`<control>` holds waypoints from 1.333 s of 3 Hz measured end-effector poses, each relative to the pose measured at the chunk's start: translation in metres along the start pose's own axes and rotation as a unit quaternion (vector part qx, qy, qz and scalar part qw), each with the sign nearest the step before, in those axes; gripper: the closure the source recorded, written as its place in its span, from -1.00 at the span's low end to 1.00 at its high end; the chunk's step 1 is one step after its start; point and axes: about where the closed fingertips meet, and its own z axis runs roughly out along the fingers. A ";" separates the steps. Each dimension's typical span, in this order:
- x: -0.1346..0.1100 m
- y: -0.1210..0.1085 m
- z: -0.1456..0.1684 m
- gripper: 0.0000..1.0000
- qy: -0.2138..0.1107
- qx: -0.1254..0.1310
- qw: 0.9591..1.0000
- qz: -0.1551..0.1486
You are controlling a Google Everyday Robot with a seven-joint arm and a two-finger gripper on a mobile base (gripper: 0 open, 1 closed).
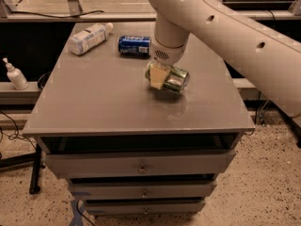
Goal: Place green can upright
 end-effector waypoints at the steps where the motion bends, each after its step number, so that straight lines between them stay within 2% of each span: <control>1: 0.003 0.004 -0.024 1.00 0.062 -0.002 0.998 0.012; 2: 0.003 0.011 -0.050 1.00 0.160 0.019 0.987 0.029; 3: 0.001 0.017 -0.072 1.00 0.261 0.062 0.962 0.041; 4: -0.004 0.023 -0.089 1.00 0.347 0.109 0.930 0.048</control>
Offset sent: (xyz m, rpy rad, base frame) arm -0.0118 -0.0247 0.0987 0.5922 -0.1595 0.0383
